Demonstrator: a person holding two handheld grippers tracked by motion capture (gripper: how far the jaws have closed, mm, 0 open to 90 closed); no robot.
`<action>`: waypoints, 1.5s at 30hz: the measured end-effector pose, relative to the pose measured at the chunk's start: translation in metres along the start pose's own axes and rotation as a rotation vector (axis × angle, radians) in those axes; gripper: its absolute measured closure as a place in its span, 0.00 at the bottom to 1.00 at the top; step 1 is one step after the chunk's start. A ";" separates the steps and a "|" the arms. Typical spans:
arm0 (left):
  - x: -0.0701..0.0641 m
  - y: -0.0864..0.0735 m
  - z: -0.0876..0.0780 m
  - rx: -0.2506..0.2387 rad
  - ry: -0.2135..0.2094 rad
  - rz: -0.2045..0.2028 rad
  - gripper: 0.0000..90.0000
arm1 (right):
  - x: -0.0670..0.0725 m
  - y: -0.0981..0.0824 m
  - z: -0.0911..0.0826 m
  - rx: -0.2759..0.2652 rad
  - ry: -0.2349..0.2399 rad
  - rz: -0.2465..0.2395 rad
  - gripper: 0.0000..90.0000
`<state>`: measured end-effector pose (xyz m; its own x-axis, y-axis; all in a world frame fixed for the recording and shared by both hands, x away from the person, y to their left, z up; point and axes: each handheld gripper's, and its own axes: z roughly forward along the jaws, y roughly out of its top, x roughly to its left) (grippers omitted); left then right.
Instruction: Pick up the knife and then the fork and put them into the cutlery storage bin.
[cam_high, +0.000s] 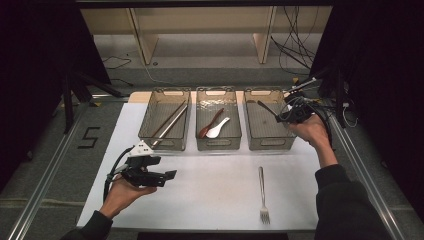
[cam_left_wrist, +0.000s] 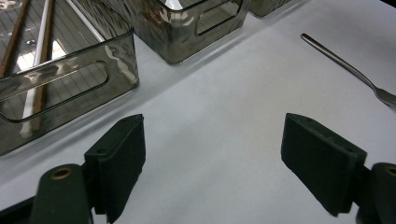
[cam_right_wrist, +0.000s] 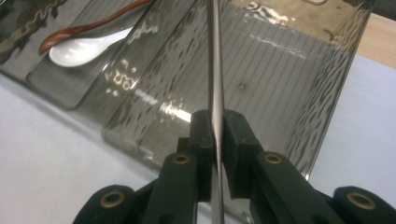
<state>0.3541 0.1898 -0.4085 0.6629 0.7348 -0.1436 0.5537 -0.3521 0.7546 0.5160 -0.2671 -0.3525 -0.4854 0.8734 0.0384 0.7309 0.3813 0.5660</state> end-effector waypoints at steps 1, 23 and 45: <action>0.000 0.000 0.000 0.000 -0.001 0.000 0.24 | -0.001 0.002 0.002 0.001 -0.003 0.005 0.93; -0.002 -0.001 -0.004 -0.022 -0.009 0.002 0.23 | -0.012 0.031 0.041 0.044 -0.045 0.055 0.93; -0.004 -0.001 -0.003 -0.017 -0.015 0.003 0.23 | 0.004 0.040 0.067 0.069 -0.104 -0.035 0.88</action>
<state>0.3498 0.1891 -0.4070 0.6723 0.7248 -0.1506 0.5431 -0.3447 0.7657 0.5754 -0.2275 -0.3846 -0.4611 0.8848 -0.0680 0.7476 0.4286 0.5073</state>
